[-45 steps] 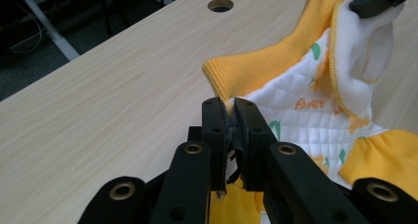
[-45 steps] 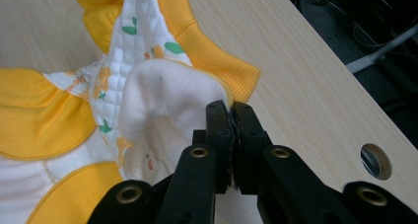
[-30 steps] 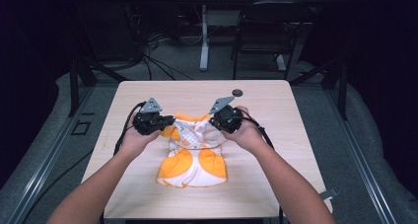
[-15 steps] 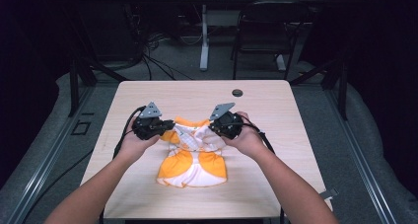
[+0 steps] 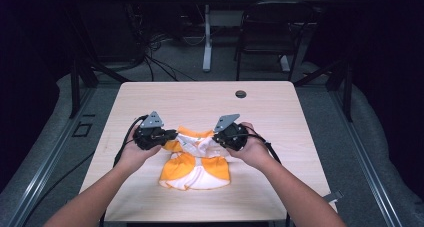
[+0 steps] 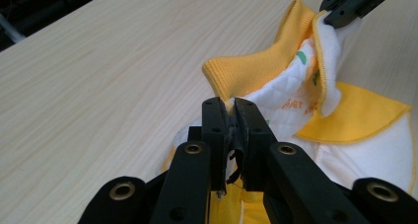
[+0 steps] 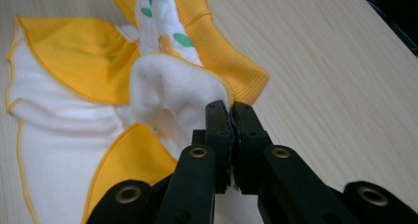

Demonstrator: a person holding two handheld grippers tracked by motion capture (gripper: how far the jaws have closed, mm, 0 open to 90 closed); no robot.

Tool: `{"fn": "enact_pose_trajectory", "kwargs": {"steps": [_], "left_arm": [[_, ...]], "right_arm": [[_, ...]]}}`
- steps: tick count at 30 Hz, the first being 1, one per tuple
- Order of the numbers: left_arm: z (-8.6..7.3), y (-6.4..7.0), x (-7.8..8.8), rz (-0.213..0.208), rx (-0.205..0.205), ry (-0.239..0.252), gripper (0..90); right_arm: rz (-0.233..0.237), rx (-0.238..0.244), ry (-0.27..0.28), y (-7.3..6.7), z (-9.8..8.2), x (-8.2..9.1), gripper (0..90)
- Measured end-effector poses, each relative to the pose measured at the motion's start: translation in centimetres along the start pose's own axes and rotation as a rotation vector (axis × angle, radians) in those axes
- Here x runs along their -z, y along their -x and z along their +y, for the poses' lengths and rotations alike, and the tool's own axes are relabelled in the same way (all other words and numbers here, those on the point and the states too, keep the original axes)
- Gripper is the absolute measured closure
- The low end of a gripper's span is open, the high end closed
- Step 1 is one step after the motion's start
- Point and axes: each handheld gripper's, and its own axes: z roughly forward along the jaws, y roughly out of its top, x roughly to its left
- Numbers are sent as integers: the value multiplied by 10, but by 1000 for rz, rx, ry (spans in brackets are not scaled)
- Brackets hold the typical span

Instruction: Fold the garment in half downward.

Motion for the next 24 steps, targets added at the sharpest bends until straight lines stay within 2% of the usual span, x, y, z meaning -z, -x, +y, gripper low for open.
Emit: {"fn": "enact_pose_trajectory", "kwargs": {"steps": [7,8,11,13,18,22,24], "left_arm": [[-16,11,-4,-26,-6,-32,840],[-21,14,-5,-31,-9,-44,840],[-29,18,-6,-39,-17,-52,840],[-31,19,-5,-42,-15,-54,840],[-44,25,-1,-60,-6,-50,838],[-54,31,-1,-75,2,-50,836],[-58,36,-1,-83,4,-52,834]], "right_arm": [[18,4,-13,-11,-10,-3,865],[26,23,-24,-16,-12,-4,865],[42,13,-12,-23,-16,-5,863],[45,35,-31,-28,-18,-6,862],[82,22,-10,-42,-26,-8,859],[99,26,-20,-47,-31,-9,855],[116,6,-10,-50,-35,-9,853]]}}
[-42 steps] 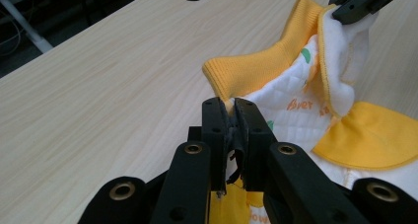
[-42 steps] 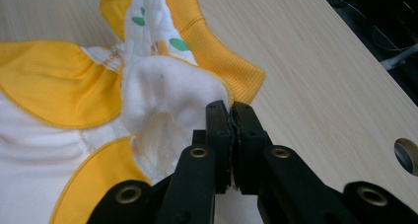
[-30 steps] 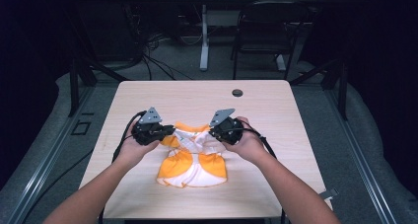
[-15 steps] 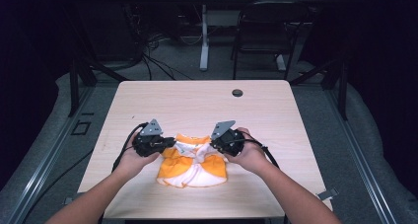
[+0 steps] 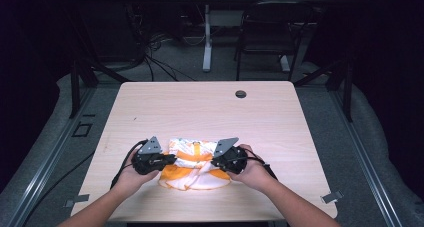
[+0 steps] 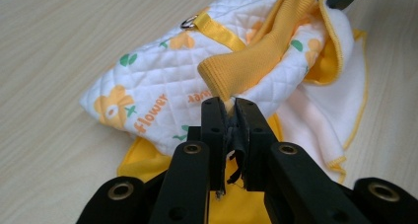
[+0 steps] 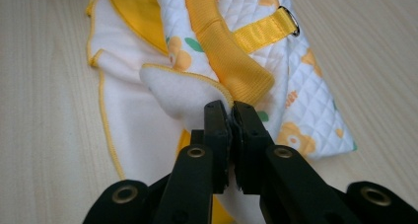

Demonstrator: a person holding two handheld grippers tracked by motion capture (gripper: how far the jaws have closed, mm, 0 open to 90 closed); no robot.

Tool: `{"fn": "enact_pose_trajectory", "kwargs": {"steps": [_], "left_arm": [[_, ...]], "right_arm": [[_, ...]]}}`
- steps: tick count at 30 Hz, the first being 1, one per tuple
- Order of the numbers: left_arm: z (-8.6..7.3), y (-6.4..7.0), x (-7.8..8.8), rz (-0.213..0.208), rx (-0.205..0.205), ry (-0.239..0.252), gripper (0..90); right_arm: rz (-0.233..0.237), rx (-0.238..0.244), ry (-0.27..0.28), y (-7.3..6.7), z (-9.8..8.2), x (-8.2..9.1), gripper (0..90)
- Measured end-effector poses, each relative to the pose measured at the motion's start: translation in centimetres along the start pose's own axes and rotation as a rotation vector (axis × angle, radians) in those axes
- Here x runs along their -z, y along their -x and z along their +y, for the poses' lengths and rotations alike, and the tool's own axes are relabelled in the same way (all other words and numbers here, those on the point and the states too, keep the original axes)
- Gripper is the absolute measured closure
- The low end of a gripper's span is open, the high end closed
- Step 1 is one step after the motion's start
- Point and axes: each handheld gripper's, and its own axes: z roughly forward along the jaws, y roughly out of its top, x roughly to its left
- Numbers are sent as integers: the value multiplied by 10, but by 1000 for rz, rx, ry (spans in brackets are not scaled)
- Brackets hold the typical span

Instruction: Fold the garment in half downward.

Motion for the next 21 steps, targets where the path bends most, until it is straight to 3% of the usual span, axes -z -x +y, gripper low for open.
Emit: {"fn": "enact_pose_trajectory", "kwargs": {"steps": [5,9,13,19,21], "left_arm": [[-6,8,2,-13,-14,-5,834],[-14,14,6,-20,-17,-12,832],[-18,17,7,-28,-18,-25,821],[-15,17,19,-44,7,16,764],[-12,15,22,-42,15,34,764]], "right_arm": [[14,-16,2,-5,-6,0,843],[53,-35,6,-12,-14,-2,796],[62,-40,11,-15,-16,0,755],[72,-92,103,-13,-15,21,707],[62,-105,119,-11,-15,25,732]]}}
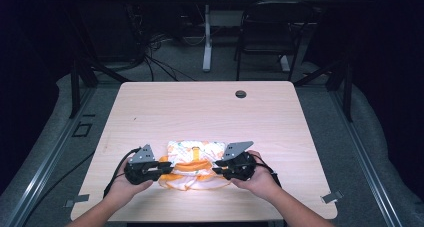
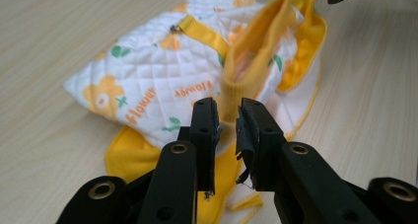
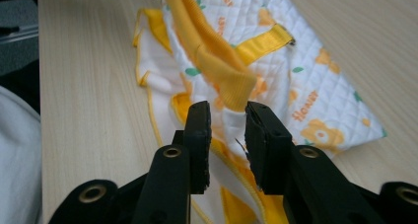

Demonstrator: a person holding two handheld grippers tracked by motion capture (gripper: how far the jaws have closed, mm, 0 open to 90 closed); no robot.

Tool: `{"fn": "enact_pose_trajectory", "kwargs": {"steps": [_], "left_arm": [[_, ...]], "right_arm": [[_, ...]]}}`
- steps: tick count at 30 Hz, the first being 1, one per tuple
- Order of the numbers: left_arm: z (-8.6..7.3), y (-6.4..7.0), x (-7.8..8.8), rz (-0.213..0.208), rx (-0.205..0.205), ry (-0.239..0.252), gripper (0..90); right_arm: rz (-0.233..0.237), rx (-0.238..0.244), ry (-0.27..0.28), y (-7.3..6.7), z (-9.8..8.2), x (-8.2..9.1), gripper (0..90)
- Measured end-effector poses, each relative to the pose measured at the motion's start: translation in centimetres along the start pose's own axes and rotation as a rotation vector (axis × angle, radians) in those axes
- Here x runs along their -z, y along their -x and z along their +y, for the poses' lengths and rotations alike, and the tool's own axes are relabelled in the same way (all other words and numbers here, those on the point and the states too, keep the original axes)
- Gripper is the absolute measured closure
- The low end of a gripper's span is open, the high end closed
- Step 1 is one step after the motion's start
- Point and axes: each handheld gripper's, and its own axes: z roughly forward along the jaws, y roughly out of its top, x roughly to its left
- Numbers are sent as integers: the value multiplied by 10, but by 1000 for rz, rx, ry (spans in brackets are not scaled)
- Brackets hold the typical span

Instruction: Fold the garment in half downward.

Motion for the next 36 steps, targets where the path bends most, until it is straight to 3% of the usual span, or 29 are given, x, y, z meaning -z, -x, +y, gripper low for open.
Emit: {"fn": "enact_pose_trajectory", "kwargs": {"steps": [2,4,5,10,13,23,36], "left_arm": [[5,-3,2,19,5,16,777],[9,-7,0,37,17,17,825],[12,-12,-6,42,39,17,850],[14,-18,-21,32,71,-7,893],[9,-15,-27,13,74,-23,894],[-6,1,-21,-20,54,-34,895],[-23,10,-30,-25,41,-66,895]], "right_arm": [[-14,-4,3,2,1,1,755],[-40,-17,8,6,5,-1,837],[-48,-23,2,9,7,-5,861],[-65,-45,-12,18,10,-22,880],[-38,-57,-31,23,8,-34,871],[27,3,-46,-1,1,-31,872],[63,-5,-90,-14,-21,-39,874]]}}
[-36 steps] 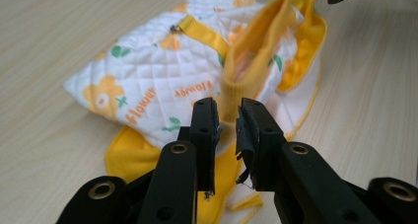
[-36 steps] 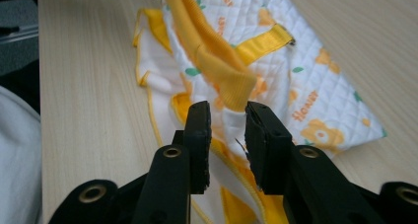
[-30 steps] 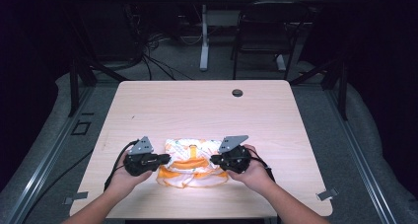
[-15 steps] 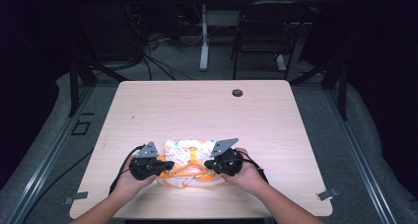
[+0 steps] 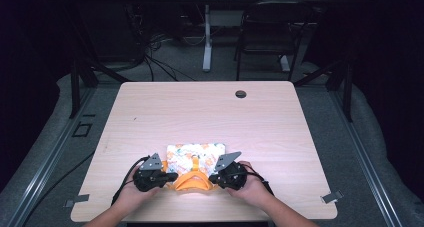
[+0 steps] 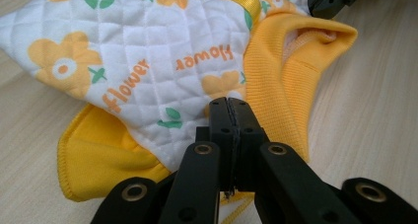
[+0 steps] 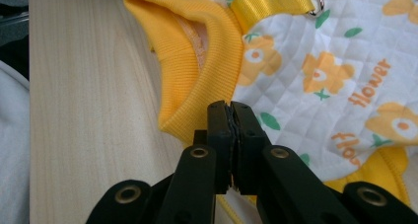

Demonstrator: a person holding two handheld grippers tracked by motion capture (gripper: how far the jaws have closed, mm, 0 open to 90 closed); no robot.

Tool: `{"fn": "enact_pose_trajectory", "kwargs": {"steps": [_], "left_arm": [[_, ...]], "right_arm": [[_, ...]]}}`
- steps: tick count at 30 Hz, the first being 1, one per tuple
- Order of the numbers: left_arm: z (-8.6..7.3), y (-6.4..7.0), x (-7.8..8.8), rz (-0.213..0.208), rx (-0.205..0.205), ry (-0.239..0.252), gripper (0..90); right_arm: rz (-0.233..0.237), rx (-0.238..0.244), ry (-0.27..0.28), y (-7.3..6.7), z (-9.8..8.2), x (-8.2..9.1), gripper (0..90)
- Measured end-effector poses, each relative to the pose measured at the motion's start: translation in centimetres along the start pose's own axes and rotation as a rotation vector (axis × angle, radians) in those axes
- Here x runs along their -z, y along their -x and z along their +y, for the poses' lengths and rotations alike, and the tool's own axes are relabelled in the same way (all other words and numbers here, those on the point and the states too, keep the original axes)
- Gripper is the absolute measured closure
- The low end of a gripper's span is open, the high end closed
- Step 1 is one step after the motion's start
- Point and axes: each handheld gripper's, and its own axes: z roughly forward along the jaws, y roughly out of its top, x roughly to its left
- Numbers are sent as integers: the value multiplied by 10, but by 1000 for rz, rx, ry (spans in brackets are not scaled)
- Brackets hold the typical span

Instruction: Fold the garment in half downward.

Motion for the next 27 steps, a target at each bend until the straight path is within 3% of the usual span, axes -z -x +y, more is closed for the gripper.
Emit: {"fn": "enact_pose_trajectory", "kwargs": {"steps": [5,15,27], "left_arm": [[-3,0,0,1,2,5,895],[-9,0,0,3,14,1,896],[0,-11,-6,37,23,-11,896]], "right_arm": [[3,-29,8,1,-8,-2,876],[-9,-42,18,-1,-12,-5,873],[-29,-51,-1,10,-5,-8,866]]}}
